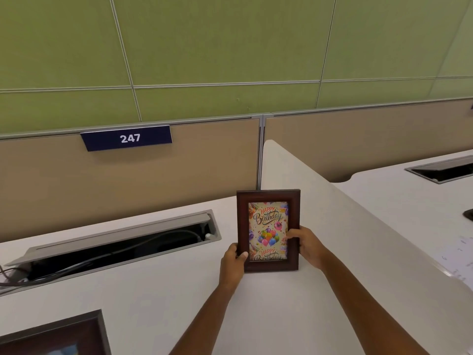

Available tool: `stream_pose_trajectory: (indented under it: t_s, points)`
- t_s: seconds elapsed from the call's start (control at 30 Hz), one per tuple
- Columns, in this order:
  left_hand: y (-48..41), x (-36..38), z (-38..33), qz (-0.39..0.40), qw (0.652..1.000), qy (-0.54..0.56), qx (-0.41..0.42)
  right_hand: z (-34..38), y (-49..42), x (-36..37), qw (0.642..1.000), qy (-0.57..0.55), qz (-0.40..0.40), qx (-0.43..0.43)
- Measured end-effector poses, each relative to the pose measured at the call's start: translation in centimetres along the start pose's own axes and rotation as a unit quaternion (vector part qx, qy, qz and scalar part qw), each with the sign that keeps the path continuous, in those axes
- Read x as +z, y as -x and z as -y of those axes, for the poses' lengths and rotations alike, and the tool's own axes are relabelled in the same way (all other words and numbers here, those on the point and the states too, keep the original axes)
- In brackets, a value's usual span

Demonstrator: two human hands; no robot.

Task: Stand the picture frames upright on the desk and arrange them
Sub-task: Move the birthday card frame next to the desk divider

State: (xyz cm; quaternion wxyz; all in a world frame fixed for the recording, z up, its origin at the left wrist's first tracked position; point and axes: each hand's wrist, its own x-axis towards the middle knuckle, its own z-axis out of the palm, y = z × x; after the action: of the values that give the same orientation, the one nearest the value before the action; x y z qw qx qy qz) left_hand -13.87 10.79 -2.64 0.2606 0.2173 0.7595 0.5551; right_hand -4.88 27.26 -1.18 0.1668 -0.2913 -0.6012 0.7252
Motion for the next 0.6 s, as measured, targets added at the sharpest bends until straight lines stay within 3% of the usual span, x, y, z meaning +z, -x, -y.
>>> stream_pose_trajectory:
  t_s: [0.13, 0.4, 0.6]
  points:
    - [0.1, 0.2, 0.2, -0.004, 1.000, 0.008, 0.000, -0.1, 0.0, 0.1, 1.000, 0.020, -0.008, 0.000]
    - [3.2, 0.5, 2.0, -0.028, 0.999, -0.021, -0.008, -3.3, 3.8, 0.5, 0.985, 0.141, -0.103, -0.012]
    - [7.8, 0.1, 3.8, -0.054, 0.993, -0.107, 0.016, -7.8, 10.4, 2.9, 0.900, 0.339, -0.264, -0.079]
